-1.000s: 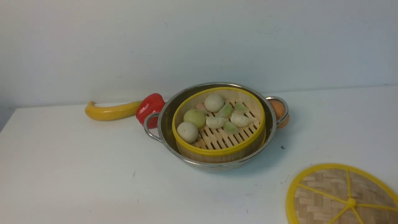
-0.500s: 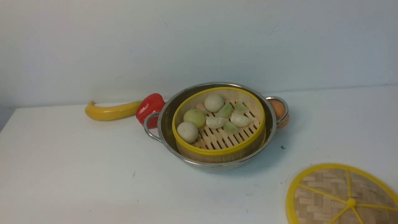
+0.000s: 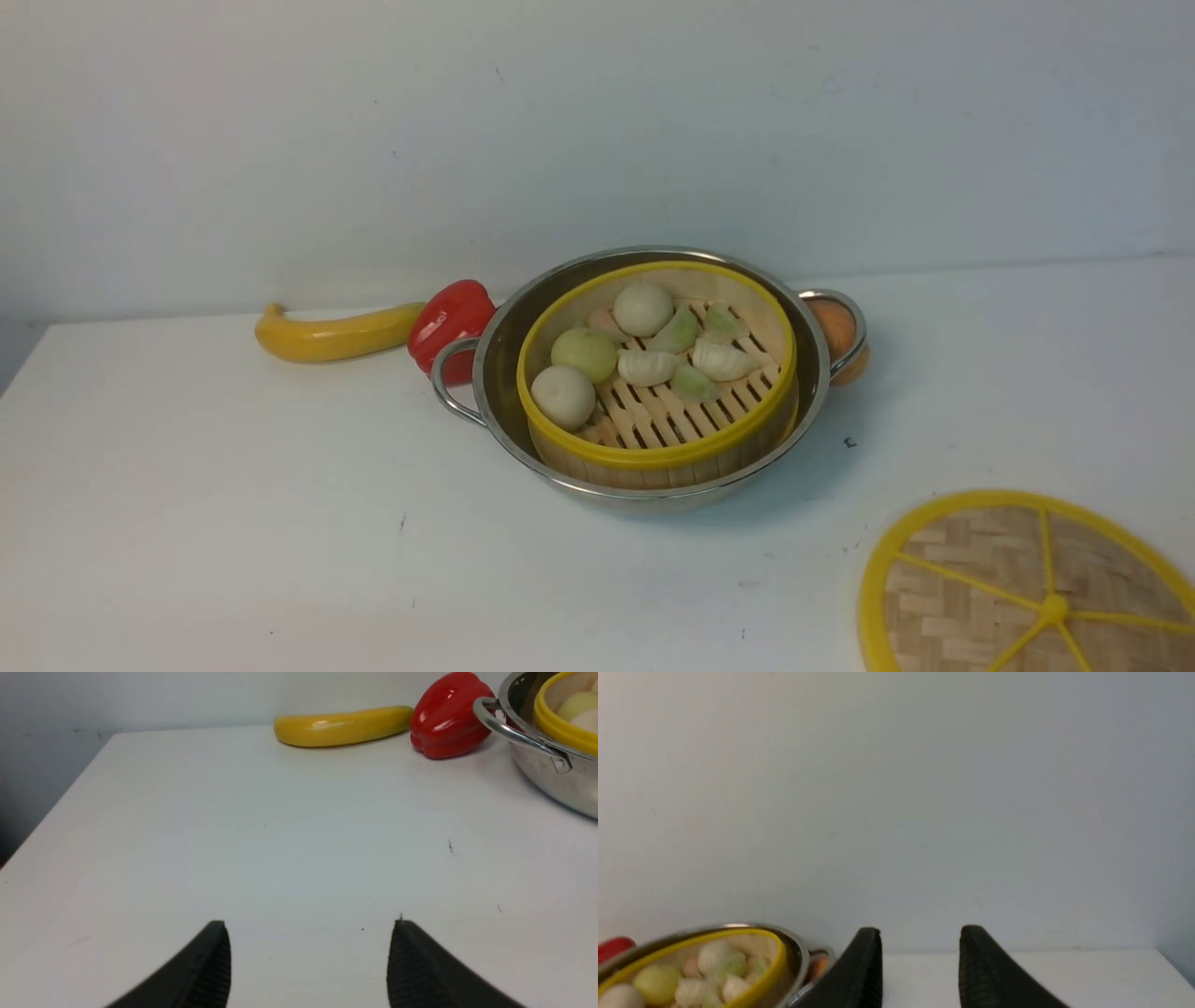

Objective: Place the steamer in the pot on the white table, and put the lid on the steamer.
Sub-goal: 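Move the gripper down to the bamboo steamer lid and grasp its center knob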

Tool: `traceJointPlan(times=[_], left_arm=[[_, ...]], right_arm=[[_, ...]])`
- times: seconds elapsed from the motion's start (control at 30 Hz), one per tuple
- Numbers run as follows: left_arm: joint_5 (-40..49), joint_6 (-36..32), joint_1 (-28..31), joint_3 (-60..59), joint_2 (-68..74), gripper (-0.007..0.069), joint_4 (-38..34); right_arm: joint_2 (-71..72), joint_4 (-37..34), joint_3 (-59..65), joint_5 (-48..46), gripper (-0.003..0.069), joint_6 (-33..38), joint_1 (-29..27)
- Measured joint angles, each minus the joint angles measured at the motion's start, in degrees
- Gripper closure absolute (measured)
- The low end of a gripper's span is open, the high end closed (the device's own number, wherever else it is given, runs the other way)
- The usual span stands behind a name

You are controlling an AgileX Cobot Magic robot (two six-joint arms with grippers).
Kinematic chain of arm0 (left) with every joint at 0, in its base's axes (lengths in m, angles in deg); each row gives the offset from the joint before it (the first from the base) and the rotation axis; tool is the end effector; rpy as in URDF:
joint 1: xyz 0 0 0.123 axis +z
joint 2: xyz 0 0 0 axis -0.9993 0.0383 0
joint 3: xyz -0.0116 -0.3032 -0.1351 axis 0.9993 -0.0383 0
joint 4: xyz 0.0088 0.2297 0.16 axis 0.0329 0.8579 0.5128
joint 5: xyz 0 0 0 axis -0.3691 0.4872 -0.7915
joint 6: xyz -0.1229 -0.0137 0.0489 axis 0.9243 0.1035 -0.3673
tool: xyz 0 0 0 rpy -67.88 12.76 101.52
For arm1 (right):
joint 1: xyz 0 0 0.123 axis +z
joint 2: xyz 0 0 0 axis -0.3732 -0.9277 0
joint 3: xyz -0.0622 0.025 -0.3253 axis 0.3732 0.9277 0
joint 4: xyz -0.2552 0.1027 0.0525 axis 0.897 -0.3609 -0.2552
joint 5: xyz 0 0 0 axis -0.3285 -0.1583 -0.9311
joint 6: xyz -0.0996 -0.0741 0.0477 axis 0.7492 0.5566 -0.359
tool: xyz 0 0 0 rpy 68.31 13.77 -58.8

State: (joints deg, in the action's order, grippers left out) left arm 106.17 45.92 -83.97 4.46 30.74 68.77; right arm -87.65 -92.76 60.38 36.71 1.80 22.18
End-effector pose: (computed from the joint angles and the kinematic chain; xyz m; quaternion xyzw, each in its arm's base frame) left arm 0.0749 0.0063 0.1679 -0.0228 0.7960 0.0292 0.6042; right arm 0.0656 0.0140 0.2755 -0.0078 0.7129 0.0678 0.6980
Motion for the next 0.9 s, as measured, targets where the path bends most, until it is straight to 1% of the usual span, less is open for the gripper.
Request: traceJointPlan(times=[0.07, 0.1, 0.13, 0.17, 0.27, 0.4, 0.47, 0.5, 0.53, 0.57, 0.63, 0.77, 0.9], left_arm=[[0.00, 0.00, 0.00, 0.00, 0.00, 0.0205, 0.00], [0.00, 0.00, 0.00, 0.00, 0.00, 0.0205, 0.00], [0.00, 0.00, 0.00, 0.00, 0.00, 0.0205, 0.00], [0.00, 0.00, 0.00, 0.00, 0.00, 0.0205, 0.00], [0.00, 0.00, 0.00, 0.00, 0.00, 0.0205, 0.00], [0.00, 0.00, 0.00, 0.00, 0.00, 0.0205, 0.00], [0.00, 0.00, 0.00, 0.00, 0.00, 0.0205, 0.00], [0.00, 0.00, 0.00, 0.00, 0.00, 0.0205, 0.00], [0.00, 0.00, 0.00, 0.00, 0.00, 0.0205, 0.00], [0.00, 0.00, 0.00, 0.00, 0.00, 0.0205, 0.00], [0.00, 0.00, 0.00, 0.00, 0.00, 0.0205, 0.00], [0.00, 0.00, 0.00, 0.00, 0.00, 0.0205, 0.00], [0.00, -0.05, 0.00, 0.00, 0.00, 0.0205, 0.00]], right_arm=[[-1.69, -0.16, -4.42, -3.89, 0.0410, -0.07, 0.00], [-3.36, -0.35, -7.60, -7.33, 0.0410, -0.12, 0.00], [-3.93, -0.41, -8.11, -7.95, 0.0410, -0.12, 0.00], [-6.85, -0.71, -12.89, -13.56, 0.0410, -0.12, 0.00], [-12.20, -1.55, -18.21, -17.96, 0.0410, -0.07, 0.00], [-16.97, -4.03, -22.01, -16.41, 0.0410, -0.07, 0.00], [-18.84, -7.49, -22.79, -14.75, 0.0410, -0.07, 0.00], [-20.43, -11.30, -23.29, -13.72, 0.0410, -0.07, 0.00], [-20.67, -11.84, -23.26, -13.67, 0.0410, -0.07, 0.00], [-22.41, -15.28, -23.47, -13.46, 0.0410, -0.07, 0.00], [-25.17, -18.25, -23.77, -14.75, 0.0410, 0.21, 0.00], [-31.43, -18.12, -25.02, -21.23, 0.0410, 4.21, 0.00], [-40.15, -13.05, -27.54, -29.29, 0.0410, 12.56, 0.00]])
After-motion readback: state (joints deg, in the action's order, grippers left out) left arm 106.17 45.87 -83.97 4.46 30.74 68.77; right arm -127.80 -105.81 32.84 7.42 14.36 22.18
